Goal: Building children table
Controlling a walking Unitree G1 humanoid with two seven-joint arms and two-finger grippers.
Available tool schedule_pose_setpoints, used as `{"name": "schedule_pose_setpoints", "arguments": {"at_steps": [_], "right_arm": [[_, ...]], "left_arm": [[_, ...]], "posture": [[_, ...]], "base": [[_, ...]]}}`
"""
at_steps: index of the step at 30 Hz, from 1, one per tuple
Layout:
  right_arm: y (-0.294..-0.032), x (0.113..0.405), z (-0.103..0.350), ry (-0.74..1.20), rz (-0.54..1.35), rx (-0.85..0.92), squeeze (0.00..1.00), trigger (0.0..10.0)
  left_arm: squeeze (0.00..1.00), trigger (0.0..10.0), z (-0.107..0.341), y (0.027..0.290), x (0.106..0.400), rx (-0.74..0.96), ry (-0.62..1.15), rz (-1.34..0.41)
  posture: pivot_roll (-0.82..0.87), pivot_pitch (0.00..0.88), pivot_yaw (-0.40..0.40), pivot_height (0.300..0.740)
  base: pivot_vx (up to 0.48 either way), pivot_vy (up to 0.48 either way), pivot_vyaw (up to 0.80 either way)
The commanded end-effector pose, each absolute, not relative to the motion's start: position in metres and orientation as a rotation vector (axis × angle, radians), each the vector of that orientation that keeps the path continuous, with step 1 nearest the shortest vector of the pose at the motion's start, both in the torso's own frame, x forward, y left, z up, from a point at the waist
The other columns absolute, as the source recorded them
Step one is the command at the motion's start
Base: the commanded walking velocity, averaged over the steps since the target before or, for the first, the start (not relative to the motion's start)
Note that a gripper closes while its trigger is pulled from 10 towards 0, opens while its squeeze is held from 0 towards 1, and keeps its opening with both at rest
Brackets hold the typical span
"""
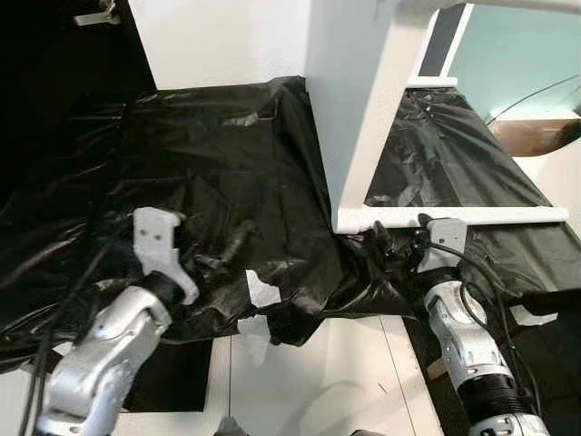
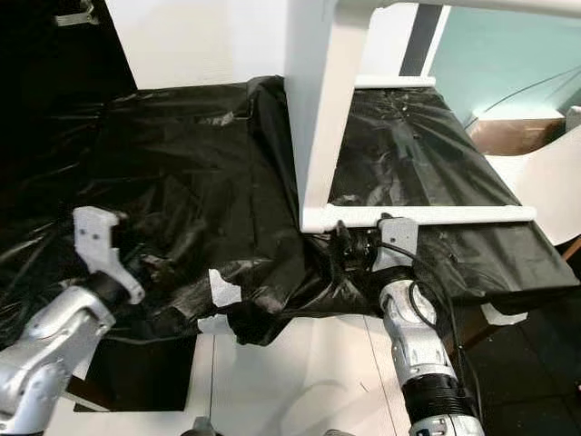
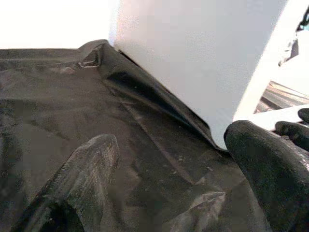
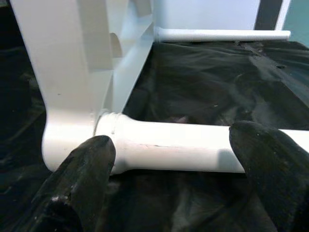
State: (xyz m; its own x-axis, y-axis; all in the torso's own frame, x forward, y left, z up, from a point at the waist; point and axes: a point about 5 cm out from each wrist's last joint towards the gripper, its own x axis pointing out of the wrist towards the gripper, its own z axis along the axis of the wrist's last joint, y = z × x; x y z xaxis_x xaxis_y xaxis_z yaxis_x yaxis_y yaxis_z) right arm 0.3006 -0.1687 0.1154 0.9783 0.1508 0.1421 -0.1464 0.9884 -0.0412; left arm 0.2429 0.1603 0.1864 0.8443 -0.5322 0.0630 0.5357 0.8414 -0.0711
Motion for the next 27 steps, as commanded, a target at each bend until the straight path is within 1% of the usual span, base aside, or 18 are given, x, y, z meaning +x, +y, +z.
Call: {"name": "schedule_pose_setpoints", "arguments": {"at_steps": [1,4,5,10,15,19,23,27], "right_arm": [[-0.167,0.303,0.118,-0.144,0.171,-0.029,0.0,10.0],[-0.151,0.306,0.121,-0.141,0.29,-0.012,0.0,10.0],[-0.141,0.308,0.122,-0.139,0.338,-0.009,0.0,10.0],[-0.127,0.323,0.132,-0.172,0.363,-0.008,0.0,10.0],[-0.106,0.341,0.146,-0.216,0.305,0.03,0.0,10.0],[-0.093,0.351,0.148,-0.22,0.189,0.031,0.0,10.0],[-0.091,0.365,0.153,-0.208,0.068,0.046,0.0,10.0],[-0.09,0.375,0.158,-0.187,0.006,0.06,0.0,10.0]], "left_arm": [[0.0,10.0,0.185,0.155,0.242,-0.066,-0.043,-0.64],[0.0,10.0,0.185,0.153,0.244,-0.053,-0.049,-0.644],[0.0,10.0,0.185,0.151,0.242,-0.028,-0.045,-0.65],[0.0,10.0,0.184,0.144,0.237,0.019,-0.045,-0.672],[0.0,10.0,0.185,0.144,0.237,0.032,-0.051,-0.675],[0.0,10.0,0.185,0.146,0.237,0.039,-0.049,-0.668],[0.0,10.0,0.185,0.149,0.236,0.05,-0.044,-0.66],[0.0,10.0,0.186,0.152,0.236,0.061,-0.043,-0.658]], "posture": [[0.05,0.051,-0.007,0.74],[0.06,0.046,-0.006,0.74],[0.06,0.045,-0.008,0.74],[0.08,0.034,-0.012,0.74],[0.1,0.023,-0.016,0.74],[0.11,0.025,-0.01,0.74],[0.11,0.027,-0.002,0.74],[0.12,0.029,0.005,0.74]], "base": [[0.0,0.0,0.0],[0.0,0.0,0.0],[0.0,0.0,0.0],[0.0,0.0,0.0],[0.0,0.0,0.0],[0.0,0.0,0.0],[0.0,0.0,0.0],[0.0,0.0,0.0]]}}
